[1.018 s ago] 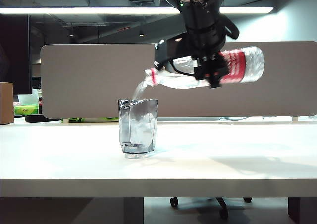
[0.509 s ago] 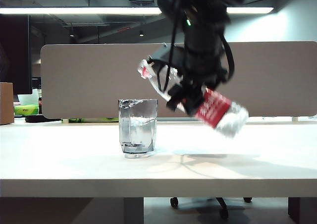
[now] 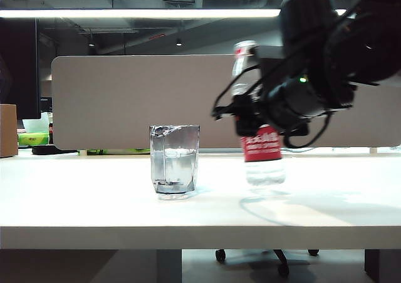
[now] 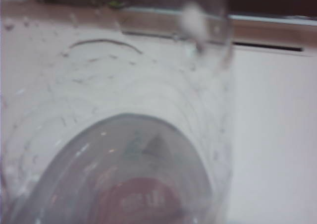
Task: Pick up the mineral water bottle on the table and pour water into the mug until it's half full.
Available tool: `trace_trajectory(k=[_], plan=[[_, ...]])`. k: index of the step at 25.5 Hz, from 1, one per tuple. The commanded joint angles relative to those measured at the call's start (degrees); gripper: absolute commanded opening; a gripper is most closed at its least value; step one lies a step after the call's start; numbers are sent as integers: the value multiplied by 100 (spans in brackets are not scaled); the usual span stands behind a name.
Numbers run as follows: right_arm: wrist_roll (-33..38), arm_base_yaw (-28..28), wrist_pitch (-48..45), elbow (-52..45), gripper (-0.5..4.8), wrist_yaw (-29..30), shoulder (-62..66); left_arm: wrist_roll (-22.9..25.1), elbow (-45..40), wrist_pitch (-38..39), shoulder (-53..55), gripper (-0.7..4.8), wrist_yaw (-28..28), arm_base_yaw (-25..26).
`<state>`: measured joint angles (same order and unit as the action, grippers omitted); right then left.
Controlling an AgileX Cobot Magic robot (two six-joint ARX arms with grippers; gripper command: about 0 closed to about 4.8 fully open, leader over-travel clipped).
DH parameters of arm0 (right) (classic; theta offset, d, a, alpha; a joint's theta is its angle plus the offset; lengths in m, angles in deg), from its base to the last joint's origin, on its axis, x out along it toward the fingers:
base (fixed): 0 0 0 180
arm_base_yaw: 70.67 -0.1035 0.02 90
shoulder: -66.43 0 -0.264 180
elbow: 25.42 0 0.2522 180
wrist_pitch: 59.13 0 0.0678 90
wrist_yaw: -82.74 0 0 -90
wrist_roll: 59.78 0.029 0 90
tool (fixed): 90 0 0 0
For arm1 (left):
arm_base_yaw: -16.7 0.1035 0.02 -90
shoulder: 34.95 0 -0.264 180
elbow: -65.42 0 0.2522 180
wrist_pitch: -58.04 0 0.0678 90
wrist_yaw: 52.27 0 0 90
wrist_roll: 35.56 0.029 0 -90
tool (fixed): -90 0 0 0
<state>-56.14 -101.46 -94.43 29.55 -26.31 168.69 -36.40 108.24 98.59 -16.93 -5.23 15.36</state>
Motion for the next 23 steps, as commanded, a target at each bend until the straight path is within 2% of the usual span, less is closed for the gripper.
trace_trajectory(k=[1, 3, 4, 9, 12, 14, 15, 20, 22, 23], plan=[[90, 240, -413, 9, 211, 280, 142, 39, 11, -66, 7, 21, -13, -9], [90, 387, -518, 11, 217, 776, 275, 42, 9, -66, 7, 21, -11, -7], [90, 420, -549, 11, 236, 933, 337, 42, 9, -66, 9, 21, -9, -7], [87, 446, -533, 9, 395, 1040, 494, 46, 4, -74, 7, 21, 105, -7], [87, 446, -520, 7, 474, 1040, 487, 101, 4, -85, 7, 21, 634, -4], [87, 446, -516, -24, 479, 1040, 382, 103, 2, -391, 4, 21, 1436, -4], [87, 444, -518, -55, 479, 1040, 326, 83, 2, -625, 2, 21, 1639, -4], [87, 444, -328, -411, 479, 1029, -216, -415, 2, -1764, -157, 21, 2151, -4], [87, 444, -214, -693, 479, 1010, -586, -411, 2, -1906, -376, 21, 2321, -4], [90, 439, -175, -1014, 479, 1012, -1010, -413, 2, -1851, -728, 21, 2778, -4]])
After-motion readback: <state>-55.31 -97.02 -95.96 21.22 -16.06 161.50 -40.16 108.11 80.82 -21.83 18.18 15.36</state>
